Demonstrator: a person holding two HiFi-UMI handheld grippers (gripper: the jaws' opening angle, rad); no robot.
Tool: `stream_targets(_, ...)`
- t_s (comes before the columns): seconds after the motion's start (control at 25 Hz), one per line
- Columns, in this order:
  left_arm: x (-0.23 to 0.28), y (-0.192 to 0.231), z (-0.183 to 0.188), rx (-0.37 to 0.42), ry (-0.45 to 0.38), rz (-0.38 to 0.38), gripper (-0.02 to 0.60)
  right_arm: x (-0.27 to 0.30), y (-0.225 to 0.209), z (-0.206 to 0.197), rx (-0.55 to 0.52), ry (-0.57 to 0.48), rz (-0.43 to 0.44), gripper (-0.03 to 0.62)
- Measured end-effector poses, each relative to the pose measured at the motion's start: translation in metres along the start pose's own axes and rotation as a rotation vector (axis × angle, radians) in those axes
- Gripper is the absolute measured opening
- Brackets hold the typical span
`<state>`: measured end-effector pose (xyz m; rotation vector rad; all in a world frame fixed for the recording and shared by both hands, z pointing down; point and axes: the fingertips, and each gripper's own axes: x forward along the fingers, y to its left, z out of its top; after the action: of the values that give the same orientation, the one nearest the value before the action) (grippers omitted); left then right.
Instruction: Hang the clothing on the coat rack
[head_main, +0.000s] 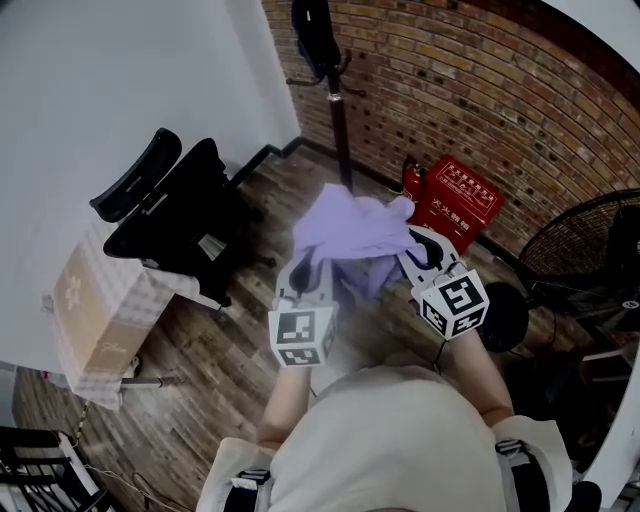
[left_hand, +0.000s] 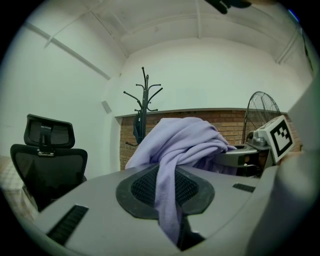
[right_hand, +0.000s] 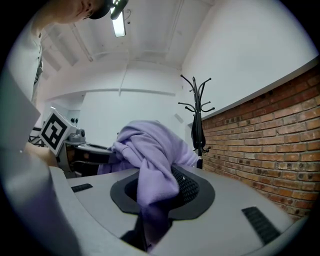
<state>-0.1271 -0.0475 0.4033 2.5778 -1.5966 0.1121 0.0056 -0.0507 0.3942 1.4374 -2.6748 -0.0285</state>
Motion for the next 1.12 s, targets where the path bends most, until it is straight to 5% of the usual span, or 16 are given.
stream_targets(0.48,0.06,0.011,0.0,0.002,-0.001,-0.003,0.044,0.042,-0.048,-0.005,-0.028,-0.003,-0.014,0.079)
stream_targets(1.12,0.192,0.04,0.047,0.03,-0.045,0.043,0.044,0.138,-0.156,0.032,-0.076,-0.034,0.006,0.08)
